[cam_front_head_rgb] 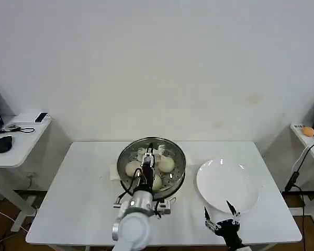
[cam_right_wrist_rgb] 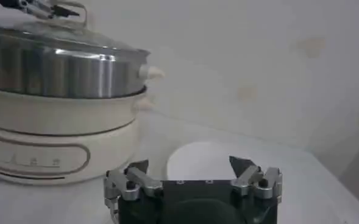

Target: Take steamed baozi put them in steamer then cover it.

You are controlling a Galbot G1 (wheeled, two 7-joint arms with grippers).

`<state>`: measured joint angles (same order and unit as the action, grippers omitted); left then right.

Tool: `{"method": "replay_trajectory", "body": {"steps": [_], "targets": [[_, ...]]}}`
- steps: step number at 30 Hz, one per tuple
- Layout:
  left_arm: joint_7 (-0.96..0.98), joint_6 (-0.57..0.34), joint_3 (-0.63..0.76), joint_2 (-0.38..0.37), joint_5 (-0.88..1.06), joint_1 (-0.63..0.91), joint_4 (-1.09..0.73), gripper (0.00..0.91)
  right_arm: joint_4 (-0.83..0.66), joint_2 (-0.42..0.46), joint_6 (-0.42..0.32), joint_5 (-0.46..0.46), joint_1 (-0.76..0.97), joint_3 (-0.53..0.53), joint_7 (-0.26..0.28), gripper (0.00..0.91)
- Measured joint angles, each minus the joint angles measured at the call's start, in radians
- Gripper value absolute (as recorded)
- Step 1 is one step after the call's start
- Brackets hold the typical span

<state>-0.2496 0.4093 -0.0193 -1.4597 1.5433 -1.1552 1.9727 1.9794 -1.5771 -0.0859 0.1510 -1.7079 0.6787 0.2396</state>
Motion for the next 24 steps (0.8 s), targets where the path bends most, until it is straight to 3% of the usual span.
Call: {"method": "replay_trajectory", "body": {"steps": [13, 18, 24], "targets": [[0.049, -0.035, -0.049, 0.088, -0.165, -0.149, 0.186, 0.907, 0.003, 0.019, 0.001, -0.014, -0.014, -0.003, -0.002, 0.907], [0.145, -0.078, -0.159, 0.119, -0.413, -0.229, 0.214, 0.907, 0.016, 0.047, 0.002, -0.042, -0.022, 0.003, -0.006, 0.907], [0.246, -0.243, -0.363, 0.151, -0.813, -0.308, 0.158, 0.907, 0.028, 0.077, 0.005, -0.075, -0.024, 0.004, -0.009, 0.907]]}}
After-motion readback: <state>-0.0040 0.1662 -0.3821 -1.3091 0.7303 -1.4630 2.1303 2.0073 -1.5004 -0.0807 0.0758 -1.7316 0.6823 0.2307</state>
